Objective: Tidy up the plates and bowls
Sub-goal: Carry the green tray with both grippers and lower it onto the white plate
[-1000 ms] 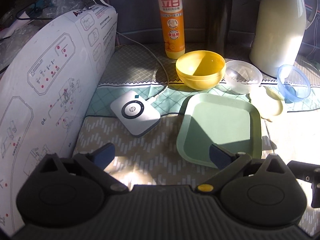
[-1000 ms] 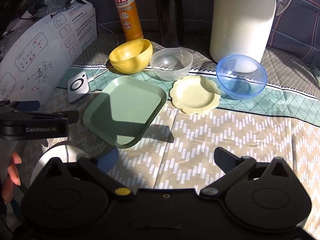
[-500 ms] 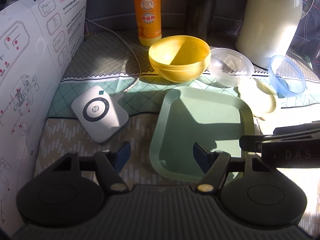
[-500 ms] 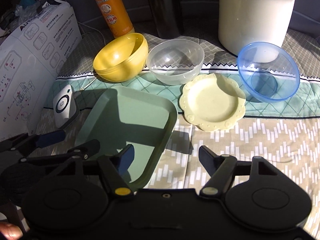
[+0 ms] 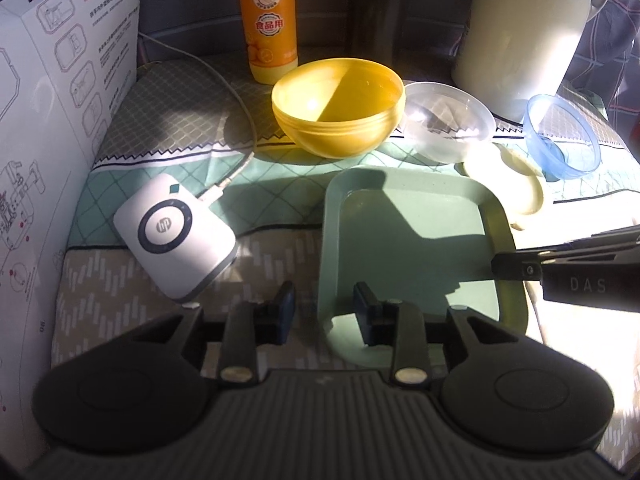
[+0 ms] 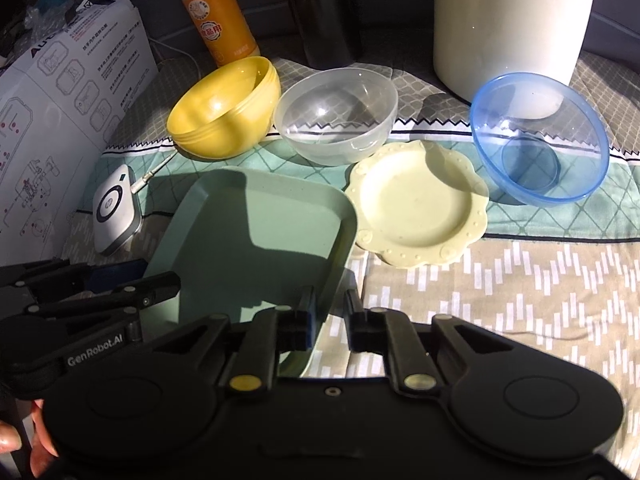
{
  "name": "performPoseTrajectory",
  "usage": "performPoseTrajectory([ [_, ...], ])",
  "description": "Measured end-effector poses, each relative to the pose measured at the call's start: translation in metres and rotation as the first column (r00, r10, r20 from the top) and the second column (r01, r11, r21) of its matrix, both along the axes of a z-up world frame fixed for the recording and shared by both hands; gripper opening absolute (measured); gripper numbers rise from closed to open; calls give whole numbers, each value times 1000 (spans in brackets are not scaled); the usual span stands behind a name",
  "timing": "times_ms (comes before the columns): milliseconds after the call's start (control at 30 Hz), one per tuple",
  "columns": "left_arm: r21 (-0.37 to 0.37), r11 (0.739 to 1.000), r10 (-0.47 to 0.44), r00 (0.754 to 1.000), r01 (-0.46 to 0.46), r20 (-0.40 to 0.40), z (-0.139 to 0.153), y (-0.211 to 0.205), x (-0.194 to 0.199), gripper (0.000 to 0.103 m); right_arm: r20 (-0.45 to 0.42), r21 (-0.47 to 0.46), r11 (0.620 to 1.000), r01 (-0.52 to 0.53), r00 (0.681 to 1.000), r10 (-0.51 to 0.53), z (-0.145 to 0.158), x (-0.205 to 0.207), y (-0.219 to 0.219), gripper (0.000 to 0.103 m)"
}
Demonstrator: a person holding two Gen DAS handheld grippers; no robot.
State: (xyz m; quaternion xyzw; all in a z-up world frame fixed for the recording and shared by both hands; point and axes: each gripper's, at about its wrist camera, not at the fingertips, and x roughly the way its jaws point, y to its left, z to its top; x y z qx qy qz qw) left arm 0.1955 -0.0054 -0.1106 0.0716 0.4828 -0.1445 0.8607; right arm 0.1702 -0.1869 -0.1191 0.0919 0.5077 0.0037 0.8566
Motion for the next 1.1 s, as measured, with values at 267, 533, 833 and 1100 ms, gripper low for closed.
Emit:
performPoseTrajectory([
  [267,-12,1000,-19,1000,19,7,-4,-12,13,24,55,-41,999,11,998,-8,-2,1,6,20],
  [533,47,999,-6,1000,5,29,9,-18,-9,11,52,-88,996,21,999,-17,8,-8,20,18],
  [833,50,999,21,999,-22,34,45,-5,-36,10,57,-79,997,5,998,-1,38,-30,26,18],
  [1100,71,997,25,997,-31,73,79,13,-75,10,83,-60,998,-37,996,42,70,-69,45,18],
])
